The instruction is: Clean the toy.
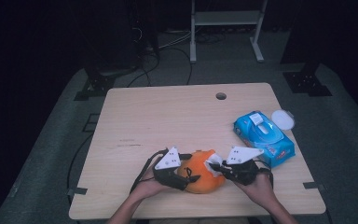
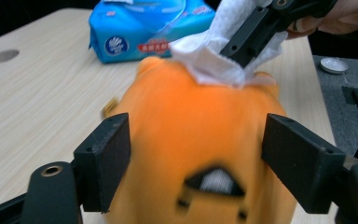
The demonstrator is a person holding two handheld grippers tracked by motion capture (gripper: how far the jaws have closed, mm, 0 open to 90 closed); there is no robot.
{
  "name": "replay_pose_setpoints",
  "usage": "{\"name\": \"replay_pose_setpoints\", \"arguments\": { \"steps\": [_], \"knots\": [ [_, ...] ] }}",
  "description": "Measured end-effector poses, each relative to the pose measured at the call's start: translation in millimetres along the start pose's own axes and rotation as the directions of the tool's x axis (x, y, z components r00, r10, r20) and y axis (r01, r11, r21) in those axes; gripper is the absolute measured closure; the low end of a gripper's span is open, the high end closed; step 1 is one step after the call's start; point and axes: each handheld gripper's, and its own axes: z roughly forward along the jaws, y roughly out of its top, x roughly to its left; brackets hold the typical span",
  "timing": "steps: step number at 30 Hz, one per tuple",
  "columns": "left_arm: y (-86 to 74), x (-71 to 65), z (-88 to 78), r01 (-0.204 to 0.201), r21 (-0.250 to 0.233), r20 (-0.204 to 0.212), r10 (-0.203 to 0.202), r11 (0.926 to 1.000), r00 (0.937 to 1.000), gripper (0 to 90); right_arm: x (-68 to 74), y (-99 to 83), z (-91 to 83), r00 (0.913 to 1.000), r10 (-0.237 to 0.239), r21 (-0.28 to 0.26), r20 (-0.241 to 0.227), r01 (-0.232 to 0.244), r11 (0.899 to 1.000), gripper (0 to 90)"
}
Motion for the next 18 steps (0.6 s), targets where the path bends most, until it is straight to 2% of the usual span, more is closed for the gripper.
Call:
{"name": "replay_pose_setpoints", "arguments": {
  "steps": [3, 11, 16, 18],
  "knots": [
    [-4.3, 1.7, 0.4, 0.006, 0.021, 0.001, -0.006, 0.9998, 1.0, 31.2, 5.5, 5.6, 3.6, 0.9994, -0.036, 0.0, 0.0, 0.036, 0.999, 86.5],
    [-13.7, 11.6, -2.8, 0.07, 0.022, 0.006, -0.07, 0.9973, 0.9975, 34.8, -7.1, -6.5, -2.1, 0.9998, 0.015, 0.005, -0.011, -0.015, 1.0, 86.5],
    [-15.3, 13.3, -3.8, 0.08, 0.025, 0.004, -0.08, 0.9965, 0.9968, 35.3, -5.7, -12.0, -7.5, 0.9997, 0.019, 0.02, -0.015, -0.019, 1.0, 86.5],
    [-15.1, 12.6, -3.5, 0.07, 0.026, 0.01, -0.071, 0.9972, 0.9975, 36.0, -6.4, -12.3, -8.2, 0.9994, 0.028, 0.017, -0.019, -0.028, 0.999, 86.5]
  ]
}}
